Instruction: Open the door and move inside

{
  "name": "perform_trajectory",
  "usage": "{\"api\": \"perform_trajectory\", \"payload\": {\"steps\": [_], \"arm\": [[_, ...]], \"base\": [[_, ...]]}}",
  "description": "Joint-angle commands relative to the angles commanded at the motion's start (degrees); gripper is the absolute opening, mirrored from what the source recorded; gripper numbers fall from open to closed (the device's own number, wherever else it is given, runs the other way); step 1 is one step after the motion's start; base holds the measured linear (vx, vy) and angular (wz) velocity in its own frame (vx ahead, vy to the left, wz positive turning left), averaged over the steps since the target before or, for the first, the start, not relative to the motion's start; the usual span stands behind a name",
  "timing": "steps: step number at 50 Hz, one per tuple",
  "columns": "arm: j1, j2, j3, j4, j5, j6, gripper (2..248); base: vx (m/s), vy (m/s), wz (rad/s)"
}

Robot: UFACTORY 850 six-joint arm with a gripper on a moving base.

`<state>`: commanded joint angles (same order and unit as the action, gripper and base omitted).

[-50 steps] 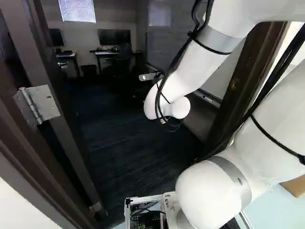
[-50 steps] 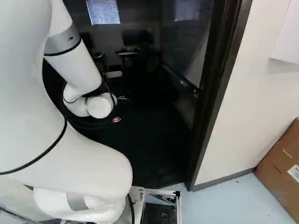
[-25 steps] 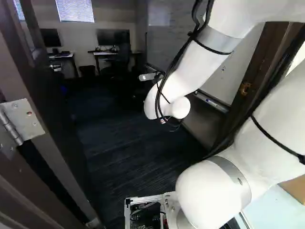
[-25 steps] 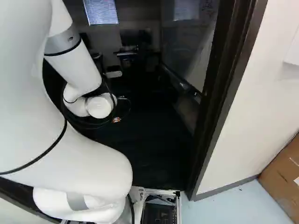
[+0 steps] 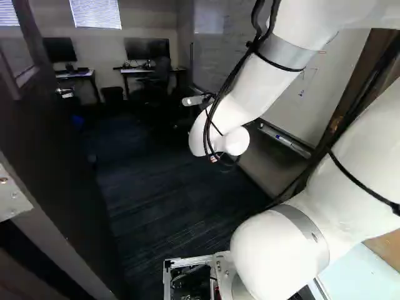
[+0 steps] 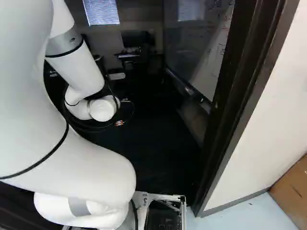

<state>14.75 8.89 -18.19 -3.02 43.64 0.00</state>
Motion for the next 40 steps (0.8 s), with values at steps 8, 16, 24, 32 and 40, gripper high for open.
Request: {"api": "perform_trajectory", "payload": {"steps": [8,16,24,32,40], "arm": [[0.00,0.00,0.00,0.00,0.00,0.00,247],[0.00,0.00,0.00,0.00,0.00,0.00,247],[0.00,0.00,0.00,0.00,0.00,0.00,247],[0.00,0.00,0.00,0.00,0.00,0.00,247],[0.00,0.00,0.00,0.00,0.00,0.00,247]], "base": [[0.123,-0.003,0.000],[0.097,-0.004,-0.007],[0.094,-0.003,-0.010],[0.122,0.005,0.007],[0.136,0.024,0.090]]}}
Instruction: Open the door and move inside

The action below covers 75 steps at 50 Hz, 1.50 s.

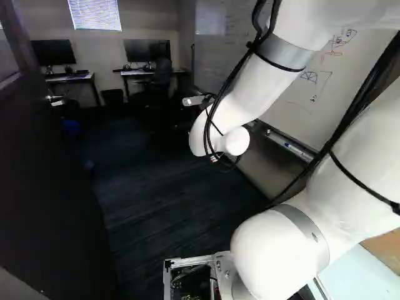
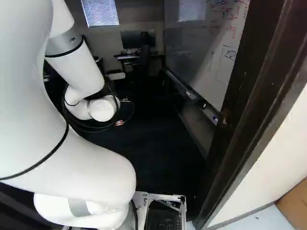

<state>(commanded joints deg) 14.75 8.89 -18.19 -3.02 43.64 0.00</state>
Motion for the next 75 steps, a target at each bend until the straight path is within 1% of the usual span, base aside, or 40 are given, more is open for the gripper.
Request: {"api": "perform_trajectory", "payload": {"steps": [75], "arm": [[0.00,0.00,0.00,0.00,0.00,0.00,247]], "base": [[0.132,0.031,0.129]]}}
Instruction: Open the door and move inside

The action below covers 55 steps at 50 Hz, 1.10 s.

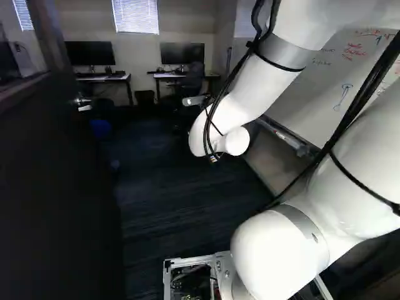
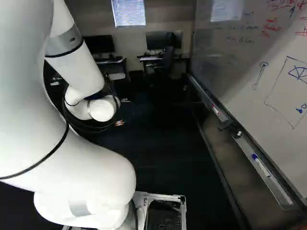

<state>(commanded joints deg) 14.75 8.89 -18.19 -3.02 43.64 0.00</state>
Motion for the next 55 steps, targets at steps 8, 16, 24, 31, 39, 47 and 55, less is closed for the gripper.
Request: {"api": "perform_trajectory", "payload": {"steps": [8,16,24,31,39,47,55], "arm": [[0.00,0.00,0.00,0.00,0.00,0.00,247],[0.00,0.00,0.00,0.00,0.00,0.00,247],[0.00,0.00,0.00,0.00,0.00,0.00,247],[0.00,0.00,0.00,0.00,0.00,0.00,247],[0.00,0.00,0.00,0.00,0.00,0.00,247],[0.00,0.00,0.00,0.00,0.00,0.00,247],[0.00,0.00,0.00,0.00,0.00,0.00,247]], "base": [[0.134,0.023,0.089],[0.131,0.007,0.006],[0.130,0.008,0.004],[0.134,0.005,-0.001],[0.135,0.004,0.001],[0.126,-0.001,0.015],[0.116,0.000,0.010]]}}
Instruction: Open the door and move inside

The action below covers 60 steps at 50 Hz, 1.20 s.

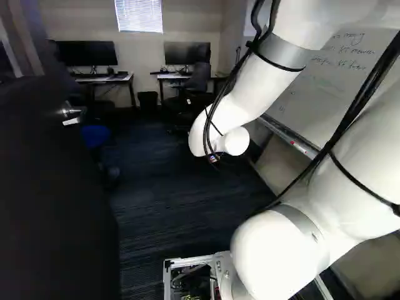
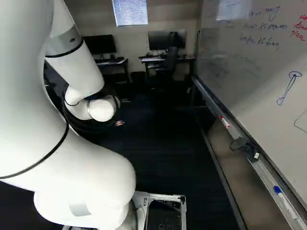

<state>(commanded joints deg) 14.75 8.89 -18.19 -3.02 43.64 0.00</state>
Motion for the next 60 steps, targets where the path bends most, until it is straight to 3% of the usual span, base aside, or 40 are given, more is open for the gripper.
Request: {"api": "perform_trajectory", "payload": {"steps": [60], "arm": [[0.00,0.00,0.00,0.00,0.00,0.00,247]], "base": [[0.139,0.004,-0.005]]}}
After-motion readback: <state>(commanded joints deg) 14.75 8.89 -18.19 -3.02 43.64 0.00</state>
